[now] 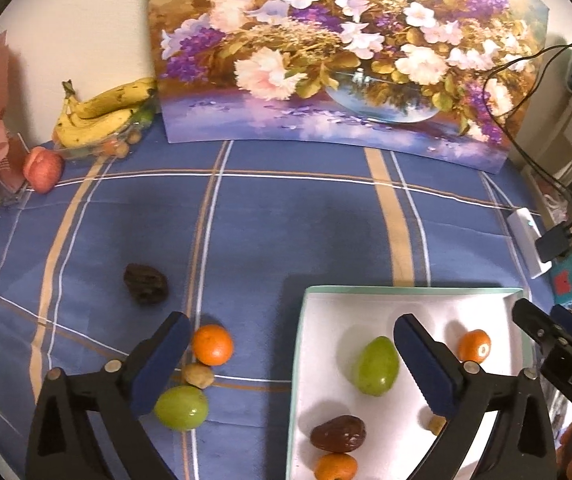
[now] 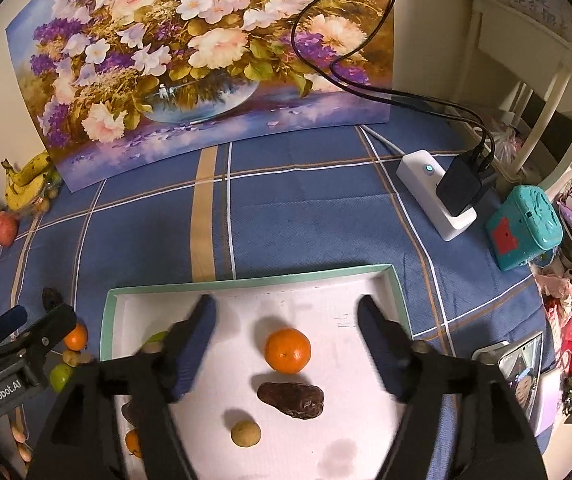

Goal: Organize fruits
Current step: 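Move both open tools back from the tray toward the remaining fruits, then close the left tool on the dark date while the right tool grasps another orange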

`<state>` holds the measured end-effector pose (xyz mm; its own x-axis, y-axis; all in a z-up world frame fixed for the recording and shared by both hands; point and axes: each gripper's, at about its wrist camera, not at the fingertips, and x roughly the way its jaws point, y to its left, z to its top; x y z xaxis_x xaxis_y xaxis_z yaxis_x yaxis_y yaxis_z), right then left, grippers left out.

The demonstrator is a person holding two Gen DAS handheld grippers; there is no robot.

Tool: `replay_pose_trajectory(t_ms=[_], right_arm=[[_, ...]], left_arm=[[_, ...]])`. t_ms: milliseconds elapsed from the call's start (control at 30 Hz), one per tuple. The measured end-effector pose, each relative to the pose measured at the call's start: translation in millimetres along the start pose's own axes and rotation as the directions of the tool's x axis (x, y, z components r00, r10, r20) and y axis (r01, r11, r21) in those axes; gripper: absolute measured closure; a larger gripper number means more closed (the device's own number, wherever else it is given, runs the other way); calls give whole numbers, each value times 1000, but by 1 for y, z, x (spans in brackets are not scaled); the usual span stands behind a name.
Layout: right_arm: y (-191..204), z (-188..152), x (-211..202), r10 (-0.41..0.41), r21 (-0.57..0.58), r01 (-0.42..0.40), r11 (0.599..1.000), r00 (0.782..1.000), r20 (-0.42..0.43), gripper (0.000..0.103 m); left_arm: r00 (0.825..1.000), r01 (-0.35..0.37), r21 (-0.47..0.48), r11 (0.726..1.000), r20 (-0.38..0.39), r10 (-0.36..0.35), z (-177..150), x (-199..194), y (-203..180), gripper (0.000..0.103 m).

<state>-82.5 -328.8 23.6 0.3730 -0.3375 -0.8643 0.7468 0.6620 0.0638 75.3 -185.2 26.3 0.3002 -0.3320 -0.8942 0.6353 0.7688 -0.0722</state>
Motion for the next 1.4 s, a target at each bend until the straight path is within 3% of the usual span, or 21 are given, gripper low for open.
replay_pose_trajectory(t_ms=[333,433,1000,1233,1400], right_arm=[[3,0,2,3,-1,-3,1000,1000,0,19],[4,0,1,-5,-1,5,1000,1000,8,5],[32,1,-7,27,-23,-26,999,999,36,5],[57,-2,-6,61,-44,-60,997,998,22,5],[78,-5,-2,59,-93,-58,994,998,6,5]], left_arm=[[999,-37,-46,998,3,37,3,0,17,0],[999,-31,-54,998,9,31,5,-4,23,0],[998,-47,-82,996,43,50,9,-25,71,0],[993,-107,-105,989,45,112,7,-32,102,0],[991,-112,-148,983,49,120,6,-38,131,0]])
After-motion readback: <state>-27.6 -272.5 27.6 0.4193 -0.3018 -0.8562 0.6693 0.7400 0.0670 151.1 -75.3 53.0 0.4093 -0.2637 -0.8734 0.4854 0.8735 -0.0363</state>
